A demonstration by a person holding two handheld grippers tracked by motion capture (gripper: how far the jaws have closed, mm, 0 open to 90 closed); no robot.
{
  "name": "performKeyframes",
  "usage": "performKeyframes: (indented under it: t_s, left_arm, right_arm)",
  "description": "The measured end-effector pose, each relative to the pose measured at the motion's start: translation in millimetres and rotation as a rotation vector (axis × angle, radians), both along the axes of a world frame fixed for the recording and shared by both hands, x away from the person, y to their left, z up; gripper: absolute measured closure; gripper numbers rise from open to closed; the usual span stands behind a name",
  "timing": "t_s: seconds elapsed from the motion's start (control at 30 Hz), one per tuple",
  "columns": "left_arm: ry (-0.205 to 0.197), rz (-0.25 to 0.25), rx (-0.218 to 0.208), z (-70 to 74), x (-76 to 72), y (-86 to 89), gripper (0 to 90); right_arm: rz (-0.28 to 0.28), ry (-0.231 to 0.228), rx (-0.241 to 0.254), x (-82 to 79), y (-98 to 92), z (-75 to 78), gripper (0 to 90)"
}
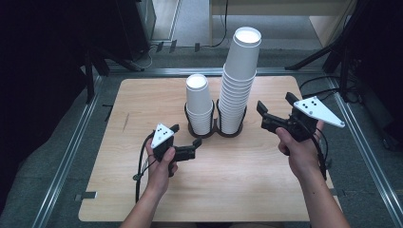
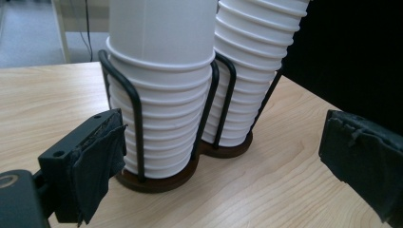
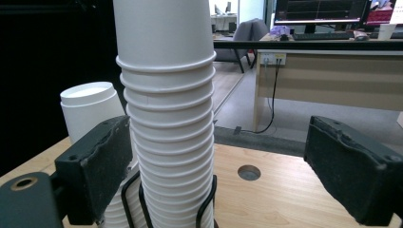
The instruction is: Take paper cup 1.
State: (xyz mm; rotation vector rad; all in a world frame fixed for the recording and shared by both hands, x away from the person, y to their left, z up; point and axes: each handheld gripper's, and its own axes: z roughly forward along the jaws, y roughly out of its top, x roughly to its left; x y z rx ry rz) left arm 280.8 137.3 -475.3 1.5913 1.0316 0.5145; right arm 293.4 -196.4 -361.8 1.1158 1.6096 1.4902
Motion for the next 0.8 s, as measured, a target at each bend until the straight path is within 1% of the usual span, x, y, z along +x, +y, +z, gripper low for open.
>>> performKeyframes:
  t_s: [0.13,0.23,0.33,0.43,0.5,0.53,0.63,0.67,0.73,0.77,0.8]
  left_arm:
    - [0.002,-0.002,0.003,-0.2,2.8,-4.9,1.9]
    - [0.001,-0.019,0.009,-0.1,5.9,-11.8,1.9]
    - [-0.001,-0.03,0.008,1.2,8.2,-18.7,1.9]
    - [-0.001,-0.031,0.01,2.9,11.1,-26.3,1.9]
    - [-0.002,-0.031,0.008,3.3,12.2,-29.0,1.9]
    - [-0.009,-0.039,0.01,4.1,14.7,-34.0,1.9]
    - [-0.013,-0.053,0.001,5.6,16.3,-42.3,1.9]
    - [-0.013,-0.053,0.001,5.6,16.3,-42.3,1.8]
    - [-0.02,-0.086,-0.004,7.4,17.5,-51.3,1.8]
    - [-0.026,-0.09,0.0,8.3,18.3,-54.8,1.8]
    - [-0.033,-0.088,0.013,9.2,19.5,-58.4,1.8]
  right_arm:
    - [0.008,0.001,-0.001,3.2,5.3,1.7,9.5]
    - [0.015,0.001,-0.002,5.2,9.2,3.3,9.7]
    - [0.027,0.004,-0.008,7.2,12.5,6.3,13.9]
    - [0.049,0.012,-0.012,8.9,16.5,9.7,13.8]
    - [0.046,0.013,-0.013,10.8,19.4,11.3,13.8]
    - [0.046,0.011,-0.014,12.2,20.5,11.7,13.7]
    - [0.044,0.017,-0.012,15.7,24.4,13.2,13.3]
    - [0.047,0.02,-0.009,16.8,25.8,13.9,13.1]
    - [0.05,0.015,-0.009,19.0,28.4,15.9,12.9]
    - [0.053,0.016,-0.008,20.0,30.2,17.1,12.5]
    - [0.061,0.016,-0.008,21.1,31.6,18.4,11.5]
